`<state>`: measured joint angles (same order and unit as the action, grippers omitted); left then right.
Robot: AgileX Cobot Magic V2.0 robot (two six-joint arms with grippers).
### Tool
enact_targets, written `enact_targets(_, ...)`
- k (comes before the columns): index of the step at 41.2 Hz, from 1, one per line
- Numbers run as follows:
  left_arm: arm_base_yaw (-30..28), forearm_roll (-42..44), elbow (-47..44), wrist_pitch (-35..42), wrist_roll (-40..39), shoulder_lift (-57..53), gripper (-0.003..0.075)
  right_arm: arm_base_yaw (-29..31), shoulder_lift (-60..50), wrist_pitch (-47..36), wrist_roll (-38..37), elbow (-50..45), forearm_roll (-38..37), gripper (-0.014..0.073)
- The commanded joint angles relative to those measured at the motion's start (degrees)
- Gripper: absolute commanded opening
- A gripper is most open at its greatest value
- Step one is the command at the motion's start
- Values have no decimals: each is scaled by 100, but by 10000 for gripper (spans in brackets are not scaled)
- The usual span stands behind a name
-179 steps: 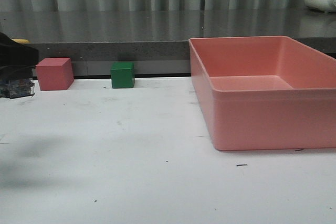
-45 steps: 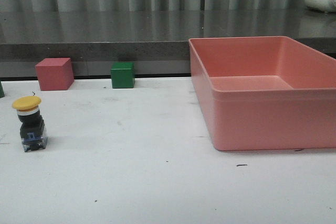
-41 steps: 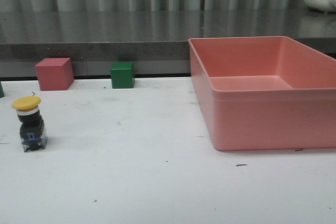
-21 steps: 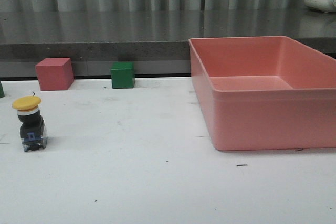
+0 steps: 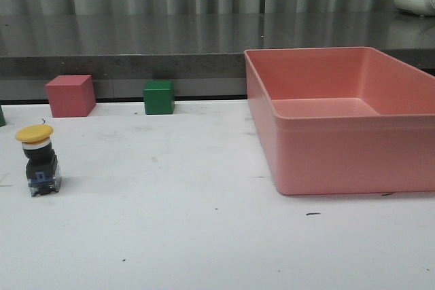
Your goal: Place and stand button with both arms
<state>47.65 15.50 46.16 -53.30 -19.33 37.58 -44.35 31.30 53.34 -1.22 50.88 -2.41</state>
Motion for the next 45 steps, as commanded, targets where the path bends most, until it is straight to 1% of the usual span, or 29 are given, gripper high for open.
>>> enact_targets(1, 49, 51, 203, 375, 0, -6, 470, 14, 27, -489, 57, 120, -62, 469)
enact_targets(3, 49, 51, 203, 375, 0, -6, 452, 14, 27, -484, 57, 120, -62, 463)
enact_targets(6, 49, 51, 193, 375, 0, -6, 391, 14, 27, -457, 57, 120, -62, 408)
enact_targets(8, 49, 51, 182, 389, 0, -6, 326, 14, 27, -445, 57, 120, -62, 331)
enact_targets(10, 49, 51, 169, 414, 0, -6, 274, 14, 27, -442, 57, 120, -62, 227)
enact_targets(11, 49, 51, 159, 428, 0, -6, 238, 14, 27, -442, 57, 120, -62, 200)
enact_targets(13, 49, 51, 154, 437, 0, -6, 177, 14, 27, -442, 57, 120, -62, 97)
enact_targets(15, 49, 51, 154, 437, 0, -6, 127, 14, 27, -442, 57, 120, -62, 15)
enact_targets(18, 49, 51, 154, 483, 0, -6, 47, 14, 27, -442, 57, 120, -62, -75)
enact_targets(21, 49, 51, 154, 575, 0, -6, -15, 14, 27, -442, 57, 120, -62, -67)
enact_targets(22, 49, 51, 154, 604, 0, -6, -19, 14, 27, -442, 57, 120, -71, -69)
enact_targets(45, 49, 40, 154, 658, 0, -6, -20, 14, 27, -448, 57, 120, -82, -68)
